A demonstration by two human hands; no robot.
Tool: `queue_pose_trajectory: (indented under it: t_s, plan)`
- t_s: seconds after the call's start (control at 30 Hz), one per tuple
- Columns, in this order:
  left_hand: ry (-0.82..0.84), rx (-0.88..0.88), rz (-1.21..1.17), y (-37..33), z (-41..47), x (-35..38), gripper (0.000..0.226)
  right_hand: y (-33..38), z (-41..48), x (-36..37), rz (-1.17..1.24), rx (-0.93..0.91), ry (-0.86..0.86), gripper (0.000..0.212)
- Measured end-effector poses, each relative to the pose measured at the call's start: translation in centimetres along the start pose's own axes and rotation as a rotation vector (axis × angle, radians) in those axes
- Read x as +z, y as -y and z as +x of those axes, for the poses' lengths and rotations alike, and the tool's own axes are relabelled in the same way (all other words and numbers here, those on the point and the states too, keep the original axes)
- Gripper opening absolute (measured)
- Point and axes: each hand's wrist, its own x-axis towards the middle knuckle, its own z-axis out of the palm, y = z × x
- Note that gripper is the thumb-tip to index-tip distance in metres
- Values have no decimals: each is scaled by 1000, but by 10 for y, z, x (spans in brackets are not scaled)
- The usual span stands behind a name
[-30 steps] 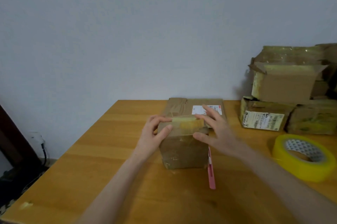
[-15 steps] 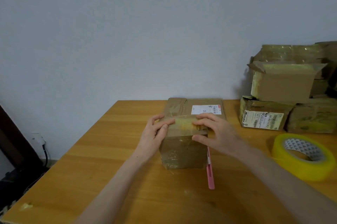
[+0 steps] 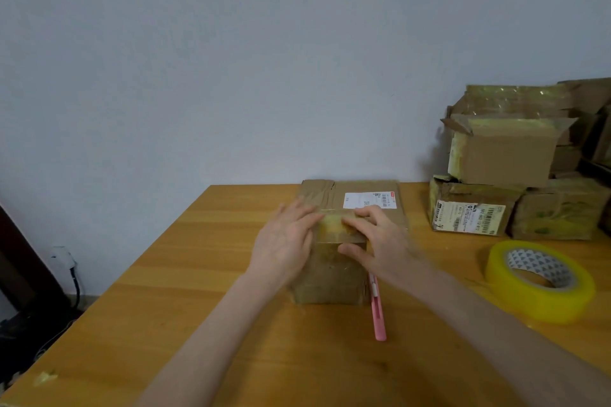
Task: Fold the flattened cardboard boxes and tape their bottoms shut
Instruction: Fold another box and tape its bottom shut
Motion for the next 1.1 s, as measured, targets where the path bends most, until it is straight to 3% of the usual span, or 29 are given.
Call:
queue_pose_trajectory:
  t_s: [0.1,0.2,0.27,0.37,0.47,0.63,0.73,0.83,1.0,1.1]
  plan:
    - [188,17,159,-18,0,8,49,-5,0,-7,23,9,2,75]
    - [244,39,192,-14,-1,7,52,-5,-1,-17,36,54,-11,80]
    - [253,49,196,-13,-2,5,52,0,-2,-17,7,-16,-70,83]
    - [254,51,220,-15,-3,6,54,4,-4,-11,-60,-144,-17,64]
    - [261,21,252,-16,-4,7,66,2,-9,-5,-81,-91,48,66]
    - [218,34,273,-9,-1,15,85,-2,-9,2,18,-76,-21,62]
    - [198,50,275,-7,0,15,109,-4,-15,-9,197,12,75,56]
    - [218,35,316,-9,0,12,114,-23,-39,-25,231,236,-32,53]
    - [143,-23,302,-13,-3,12,70,-76,-91,-55,-255,684,118,62]
    - [159,-38,278,-15,-3,11,58,-93,-112,-62,-408,837,260,59]
